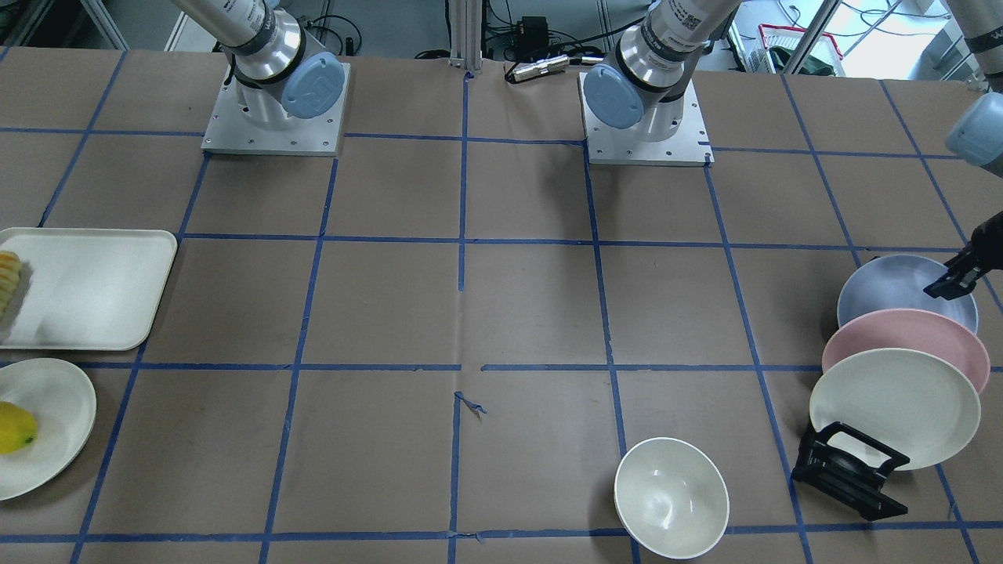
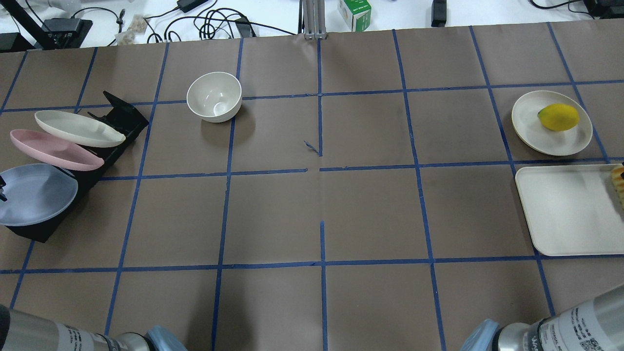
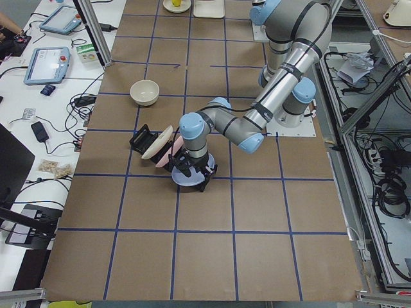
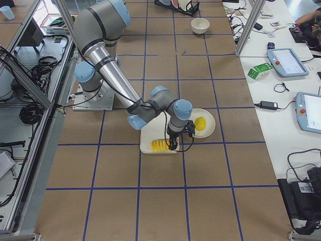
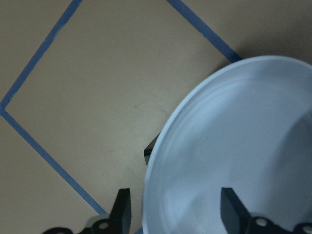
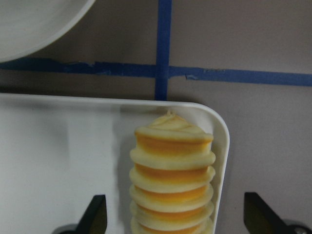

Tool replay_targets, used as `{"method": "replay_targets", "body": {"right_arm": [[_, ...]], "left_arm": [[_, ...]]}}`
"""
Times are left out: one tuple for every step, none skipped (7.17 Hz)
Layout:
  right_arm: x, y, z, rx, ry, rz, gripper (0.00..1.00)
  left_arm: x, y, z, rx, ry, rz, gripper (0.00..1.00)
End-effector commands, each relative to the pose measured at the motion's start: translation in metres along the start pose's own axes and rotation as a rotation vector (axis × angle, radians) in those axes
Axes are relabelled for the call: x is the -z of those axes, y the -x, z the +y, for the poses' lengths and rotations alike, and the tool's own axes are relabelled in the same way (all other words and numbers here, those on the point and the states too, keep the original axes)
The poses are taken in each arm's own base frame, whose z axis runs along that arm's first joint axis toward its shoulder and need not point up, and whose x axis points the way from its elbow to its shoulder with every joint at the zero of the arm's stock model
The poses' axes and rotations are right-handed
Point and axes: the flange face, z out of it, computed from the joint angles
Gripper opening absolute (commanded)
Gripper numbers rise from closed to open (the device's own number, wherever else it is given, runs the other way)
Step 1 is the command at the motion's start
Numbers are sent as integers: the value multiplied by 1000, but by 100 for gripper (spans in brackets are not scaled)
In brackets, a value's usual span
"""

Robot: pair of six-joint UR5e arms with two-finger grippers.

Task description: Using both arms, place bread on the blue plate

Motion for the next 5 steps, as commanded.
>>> {"method": "replay_targets", "body": {"right_arm": [[-15, -3, -2, 9, 11, -12, 100], [-19, -2, -2, 10, 15, -16, 100], [-27, -3, -3, 19, 27, -24, 100], [-29, -3, -4, 20, 29, -27, 100], [-30, -3, -4, 17, 32, -28, 87]], "left_arm": [[0, 0, -1, 5, 0, 8, 49], [1, 0, -2, 7, 1, 11, 38], [1, 0, -2, 7, 1, 10, 35], [2, 1, -2, 11, 1, 10, 30], [1, 2, -3, 14, 4, 4, 24]]}}
